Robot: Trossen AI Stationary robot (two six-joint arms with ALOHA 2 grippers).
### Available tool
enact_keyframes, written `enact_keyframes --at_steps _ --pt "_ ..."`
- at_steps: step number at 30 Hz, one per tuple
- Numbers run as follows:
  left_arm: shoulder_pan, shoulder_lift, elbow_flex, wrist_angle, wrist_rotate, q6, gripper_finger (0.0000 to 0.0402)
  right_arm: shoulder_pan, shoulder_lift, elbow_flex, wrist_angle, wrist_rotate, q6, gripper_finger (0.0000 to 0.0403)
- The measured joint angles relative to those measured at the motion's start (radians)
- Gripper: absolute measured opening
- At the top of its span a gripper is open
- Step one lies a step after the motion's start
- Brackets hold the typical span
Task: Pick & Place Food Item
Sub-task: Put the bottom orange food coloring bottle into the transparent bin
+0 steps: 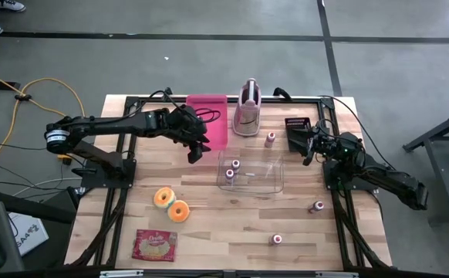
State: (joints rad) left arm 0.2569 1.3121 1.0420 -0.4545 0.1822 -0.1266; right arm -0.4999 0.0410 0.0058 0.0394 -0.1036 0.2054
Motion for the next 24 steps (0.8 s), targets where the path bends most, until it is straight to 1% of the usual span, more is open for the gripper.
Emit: enact_keyframes --at_steps 15,19,24 --pt "0.000 0.000 0.000 0.000 0.000 0.000 0.0173 0.000 0.000 0.000 0.000 0.000 0.000 0.0227" --pt "0.000 0.000 0.000 0.000 0.000 0.000 0.0173 0.000 0.000 0.000 0.001 0.020 -0.049 0.0227" --pt "0.000 0.000 0.000 0.000 0.000 0.000 0.0173 0.000 0.000 0.000 0.001 0.023 -0.044 0.0227"
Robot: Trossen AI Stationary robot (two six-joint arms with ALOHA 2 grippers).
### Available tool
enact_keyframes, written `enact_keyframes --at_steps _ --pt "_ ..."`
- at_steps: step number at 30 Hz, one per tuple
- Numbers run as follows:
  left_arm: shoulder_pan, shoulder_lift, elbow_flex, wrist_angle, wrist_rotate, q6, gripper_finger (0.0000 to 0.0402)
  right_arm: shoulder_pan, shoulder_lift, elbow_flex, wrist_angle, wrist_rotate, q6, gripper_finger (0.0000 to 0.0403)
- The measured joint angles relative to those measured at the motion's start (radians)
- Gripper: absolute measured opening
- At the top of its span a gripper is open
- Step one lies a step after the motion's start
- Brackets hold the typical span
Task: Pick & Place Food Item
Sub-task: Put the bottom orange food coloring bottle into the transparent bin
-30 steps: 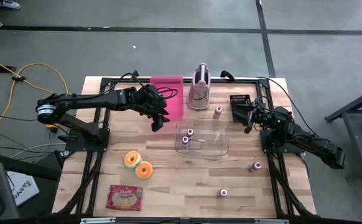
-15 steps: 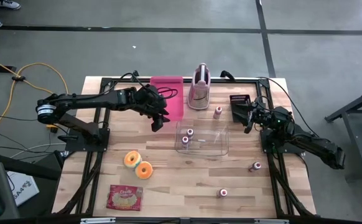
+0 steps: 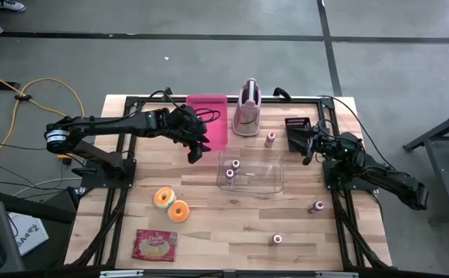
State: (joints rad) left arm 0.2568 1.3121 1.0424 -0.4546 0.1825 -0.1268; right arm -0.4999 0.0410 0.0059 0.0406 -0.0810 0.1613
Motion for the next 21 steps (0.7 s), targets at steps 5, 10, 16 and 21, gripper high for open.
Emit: enact_keyframes --at_steps 5,10,16,21 --pt "0.000 0.000 0.000 0.000 0.000 0.000 0.0173 0.000 0.000 0.000 0.033 -0.004 0.040 0.0227" --pt "0.000 0.000 0.000 0.000 0.000 0.000 0.0173 0.000 0.000 0.000 0.090 -0.101 0.077 0.0227" --pt "0.000 0.000 0.000 0.000 0.000 0.000 0.0173 0.004 0.008 0.060 0.064 -0.110 0.036 0.0227" --pt "0.000 0.000 0.000 0.000 0.000 0.000 0.0173 0.005 0.076 0.177 -0.037 -0.164 -0.004 0.0227"
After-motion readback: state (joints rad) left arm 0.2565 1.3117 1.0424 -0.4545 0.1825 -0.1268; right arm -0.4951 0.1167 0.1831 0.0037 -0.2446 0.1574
